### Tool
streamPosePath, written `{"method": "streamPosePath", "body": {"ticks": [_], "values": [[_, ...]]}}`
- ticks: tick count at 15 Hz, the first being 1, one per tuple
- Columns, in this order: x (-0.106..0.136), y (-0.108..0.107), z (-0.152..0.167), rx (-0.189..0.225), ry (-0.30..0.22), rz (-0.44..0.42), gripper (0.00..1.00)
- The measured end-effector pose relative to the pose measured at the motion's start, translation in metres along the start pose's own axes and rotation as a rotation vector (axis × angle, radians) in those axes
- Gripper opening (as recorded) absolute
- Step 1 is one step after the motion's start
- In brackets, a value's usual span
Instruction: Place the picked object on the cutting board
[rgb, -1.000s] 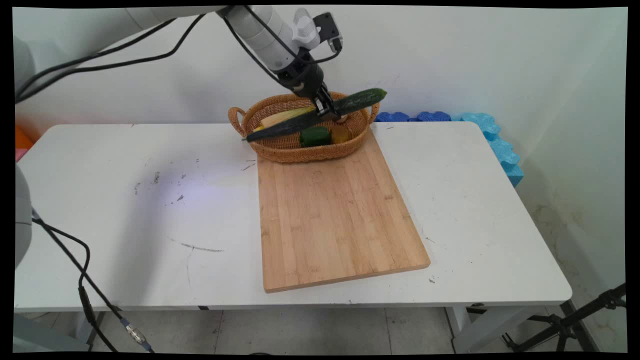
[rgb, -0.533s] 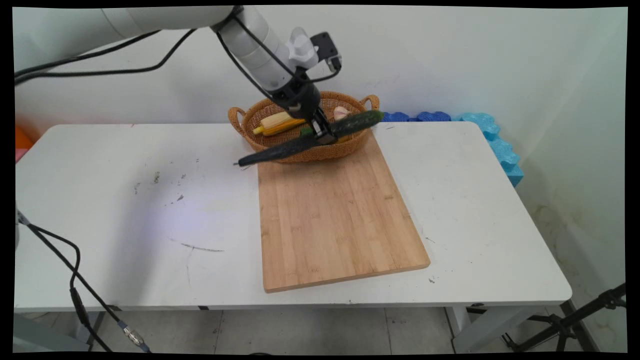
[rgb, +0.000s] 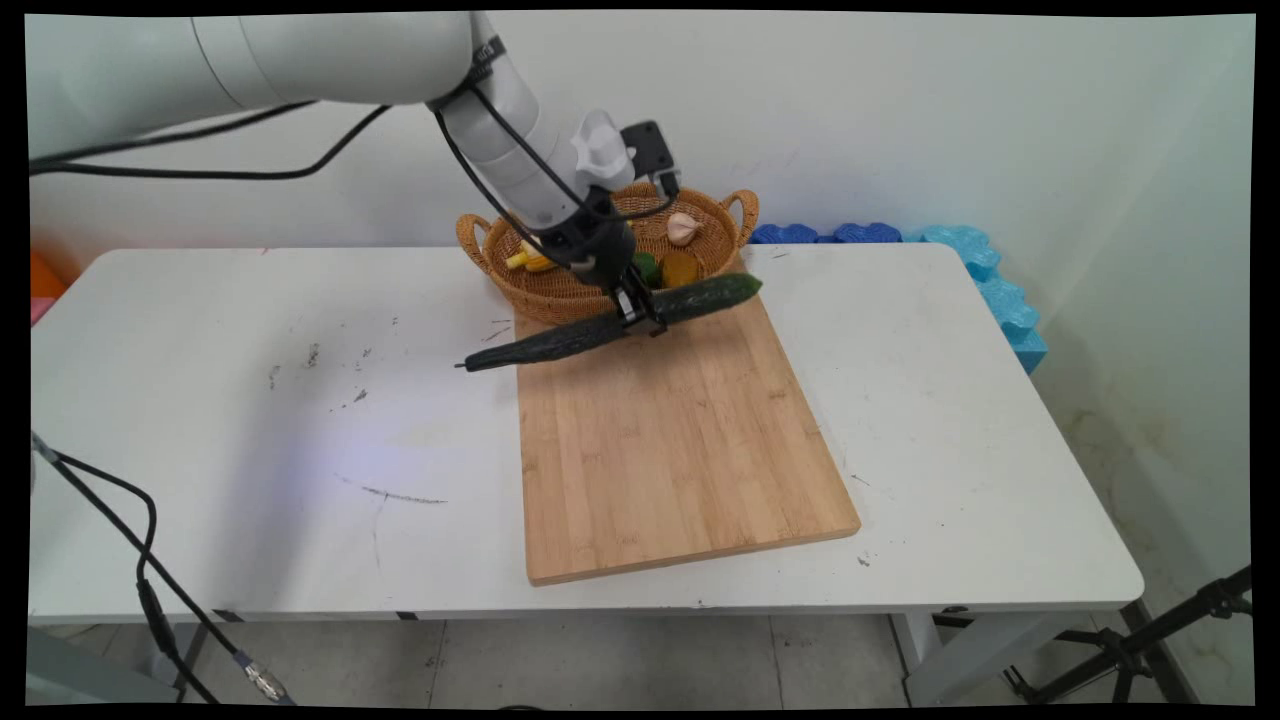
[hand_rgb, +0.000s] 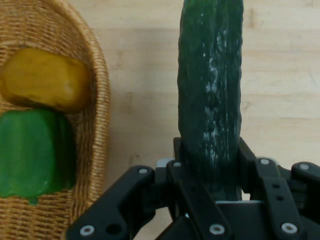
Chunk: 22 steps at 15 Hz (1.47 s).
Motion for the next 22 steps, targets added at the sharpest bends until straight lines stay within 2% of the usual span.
{"method": "streamPosePath", "body": {"ticks": [9,22], "values": [[-0.011,-0.003,0.033,-0.009,-0.039,0.085,0.00],[-0.022,-0.001,0.065,-0.014,-0.069,0.113,0.00]]}}
